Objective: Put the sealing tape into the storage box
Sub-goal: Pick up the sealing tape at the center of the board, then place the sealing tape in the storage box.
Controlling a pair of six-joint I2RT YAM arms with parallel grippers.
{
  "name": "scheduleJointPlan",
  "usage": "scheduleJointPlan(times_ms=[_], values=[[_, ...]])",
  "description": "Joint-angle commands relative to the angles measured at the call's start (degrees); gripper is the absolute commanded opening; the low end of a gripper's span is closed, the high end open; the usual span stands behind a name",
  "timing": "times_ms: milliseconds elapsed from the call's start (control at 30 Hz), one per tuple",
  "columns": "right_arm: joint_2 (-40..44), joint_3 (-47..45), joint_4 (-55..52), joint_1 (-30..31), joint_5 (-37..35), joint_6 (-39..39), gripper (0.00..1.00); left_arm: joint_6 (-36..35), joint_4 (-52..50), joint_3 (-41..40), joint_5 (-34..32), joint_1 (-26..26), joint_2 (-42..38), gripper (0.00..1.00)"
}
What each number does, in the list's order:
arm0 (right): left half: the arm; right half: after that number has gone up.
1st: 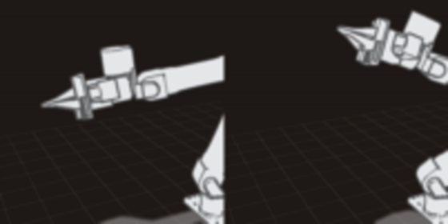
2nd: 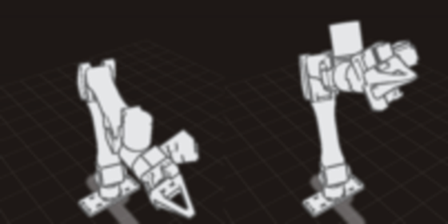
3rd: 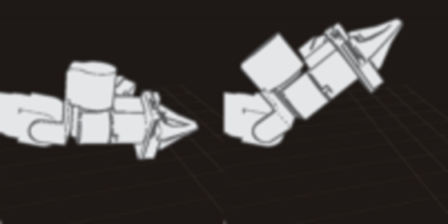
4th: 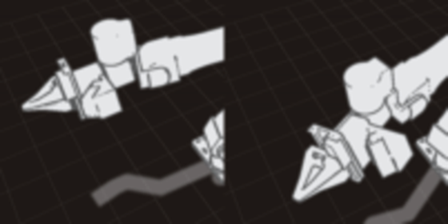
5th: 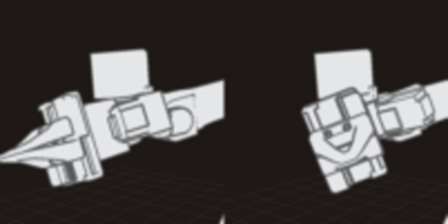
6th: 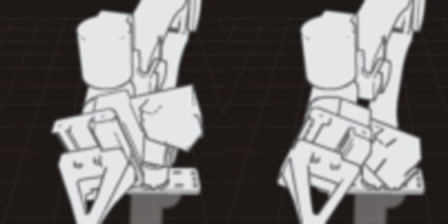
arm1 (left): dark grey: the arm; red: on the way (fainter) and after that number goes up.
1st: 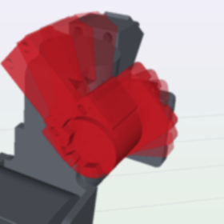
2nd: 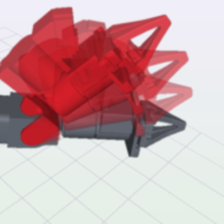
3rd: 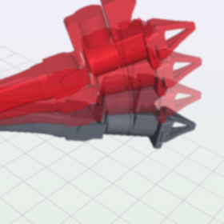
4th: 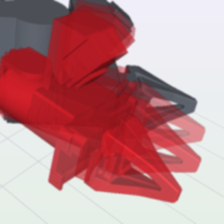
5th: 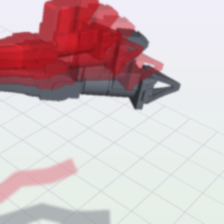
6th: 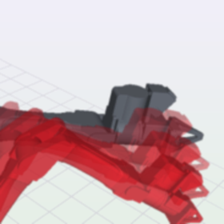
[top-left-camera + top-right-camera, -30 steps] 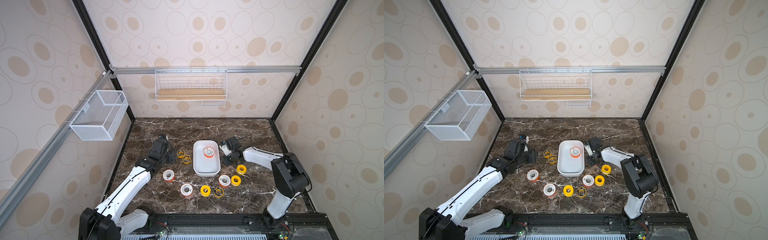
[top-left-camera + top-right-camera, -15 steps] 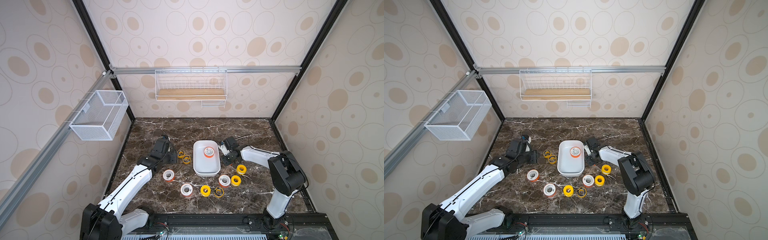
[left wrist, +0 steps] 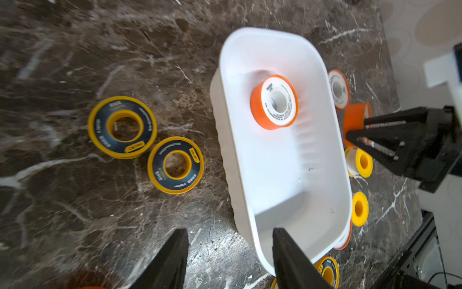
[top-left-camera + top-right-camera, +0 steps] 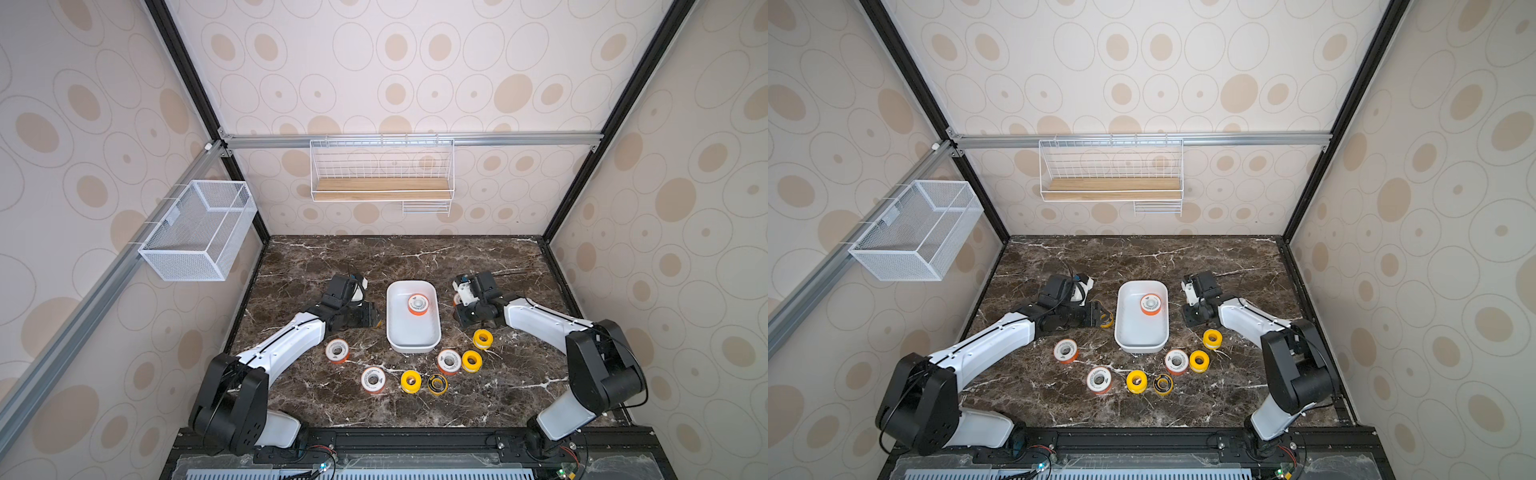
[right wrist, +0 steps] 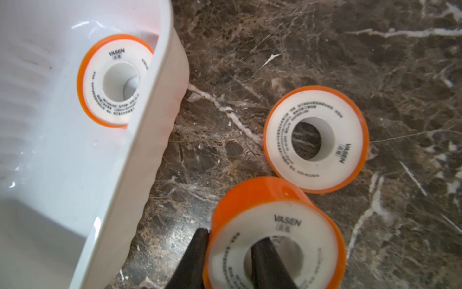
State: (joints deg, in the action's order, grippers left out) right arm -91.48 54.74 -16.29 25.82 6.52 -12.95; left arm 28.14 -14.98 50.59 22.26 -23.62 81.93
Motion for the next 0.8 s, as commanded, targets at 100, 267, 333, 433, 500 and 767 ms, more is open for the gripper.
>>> scheduleJointPlan(times_ms=[100, 267, 333, 433, 500, 767], values=[[5.74, -1.65, 3.16, -0.76, 8.21, -2.96, 0.25, -0.63, 4.22, 3.08, 6.25, -0.50, 5.21, 0.49], [5.80, 0.35, 3.13, -0.31, 13.81, -3.26, 0.25, -0.20, 5.58, 3.58, 7.39, -0.96, 8.17, 0.40], [5.77, 1.47, 2.88, 0.92, 15.44, -2.11, 0.25, -0.06, 6.99, 3.16, 8.49, -0.83, 9.04, 0.38], [5.85, 3.54, 1.54, 3.47, 15.81, -0.03, 0.25, 0.18, 8.20, 2.98, 9.43, -0.90, 9.95, 0.32], [5.49, 4.66, 1.10, 4.99, 16.82, 0.91, 0.26, 0.49, 9.04, 2.83, 9.95, -0.91, 10.30, 0.28], [-0.10, 11.49, -3.02, 12.06, 14.95, 4.54, 0.26, 0.94, 9.18, 2.52, 9.62, -0.82, 11.84, 0.23]])
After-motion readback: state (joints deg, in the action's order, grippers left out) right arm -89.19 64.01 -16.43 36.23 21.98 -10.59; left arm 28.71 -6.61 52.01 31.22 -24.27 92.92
